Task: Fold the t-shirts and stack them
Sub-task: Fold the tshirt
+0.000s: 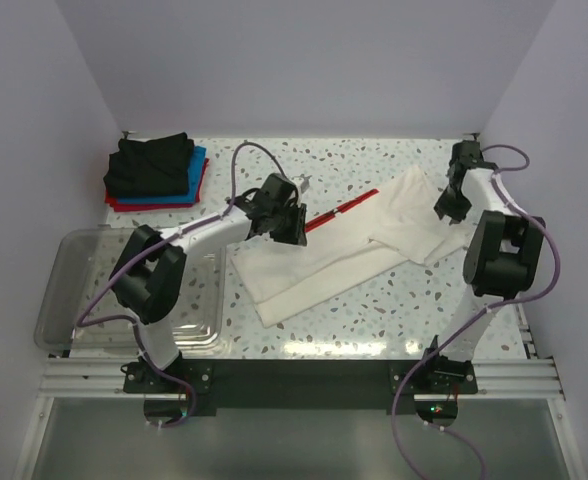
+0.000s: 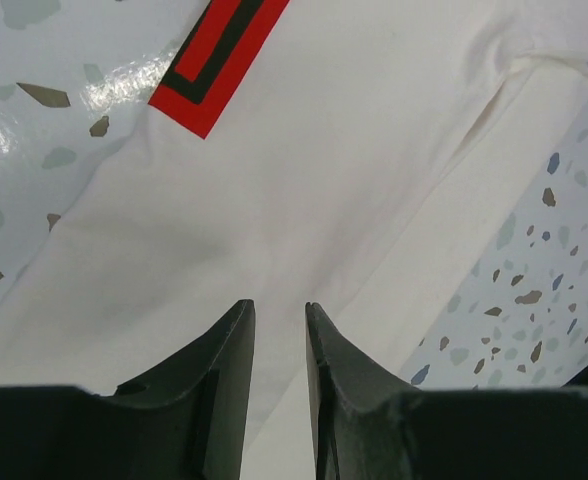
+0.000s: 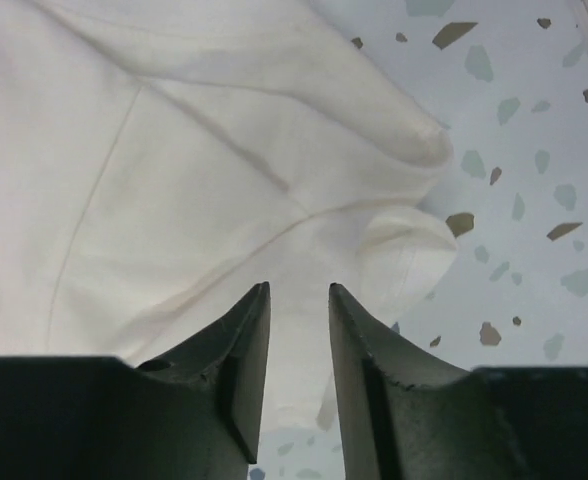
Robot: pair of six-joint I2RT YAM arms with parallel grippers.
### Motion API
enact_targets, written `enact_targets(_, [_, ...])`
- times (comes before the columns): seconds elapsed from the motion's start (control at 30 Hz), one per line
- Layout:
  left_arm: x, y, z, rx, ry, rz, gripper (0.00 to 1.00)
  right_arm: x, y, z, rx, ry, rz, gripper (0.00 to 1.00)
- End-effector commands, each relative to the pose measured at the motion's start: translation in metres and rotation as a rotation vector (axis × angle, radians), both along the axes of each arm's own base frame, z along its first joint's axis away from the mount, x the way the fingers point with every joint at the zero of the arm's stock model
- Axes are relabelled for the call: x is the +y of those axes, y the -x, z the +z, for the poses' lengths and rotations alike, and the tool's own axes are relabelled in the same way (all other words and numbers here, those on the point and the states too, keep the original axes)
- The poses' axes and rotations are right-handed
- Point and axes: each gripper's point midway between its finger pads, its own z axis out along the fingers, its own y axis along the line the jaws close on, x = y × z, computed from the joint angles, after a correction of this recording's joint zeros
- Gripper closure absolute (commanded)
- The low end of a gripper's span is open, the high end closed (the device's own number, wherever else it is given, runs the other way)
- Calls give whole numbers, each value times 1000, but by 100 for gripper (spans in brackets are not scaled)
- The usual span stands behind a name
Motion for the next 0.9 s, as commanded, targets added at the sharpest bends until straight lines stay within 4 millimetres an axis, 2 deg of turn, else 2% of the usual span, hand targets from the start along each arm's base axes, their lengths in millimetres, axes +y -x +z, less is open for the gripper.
enact_targets(0.0, [-6, -7, 33, -106, 38, -74, 68, 29, 0, 48, -142, -15, 84, 63])
enact_targets(0.03, [-6, -6, 30, -103, 32, -91, 68, 46, 10, 40, -115, -25, 119, 62])
enact_targets(0.07, [1, 1, 16, -87, -17, -146, 68, 74, 25, 28, -97, -73, 154, 62])
enact_targets(0.17, [5, 7, 7, -78, -40, -178, 69, 85, 27, 17, -97, -119, 143, 65])
enact_targets(0.2, [8, 9, 3, -76, -52, -190, 69, 88, 27, 15, -98, -129, 139, 69])
enact_targets(0.37, [15, 17, -12, -54, -84, -212, 69, 87, 20, -2, -72, -116, 132, 83])
enact_targets(0.4, [16, 17, -14, -52, -85, -215, 69, 86, 19, -6, -66, -110, 131, 89])
enact_targets(0.5, [20, 26, -32, -11, -98, -219, 73, 81, 18, -23, -20, -89, 125, 100])
enact_targets(0.6, [25, 34, -45, 32, -114, -201, 80, 76, 20, -41, 35, -63, 110, 100])
enact_targets(0.73, [25, 43, -46, 58, -99, -184, 80, 71, 15, -56, 62, -42, 94, 100])
enact_targets(0.83, [24, 48, -44, 97, -88, -160, 80, 66, 6, -65, 74, -12, 74, 100])
enact_targets(0.87, [24, 50, -45, 110, -83, -148, 80, 73, -3, -61, 57, 2, 91, 100])
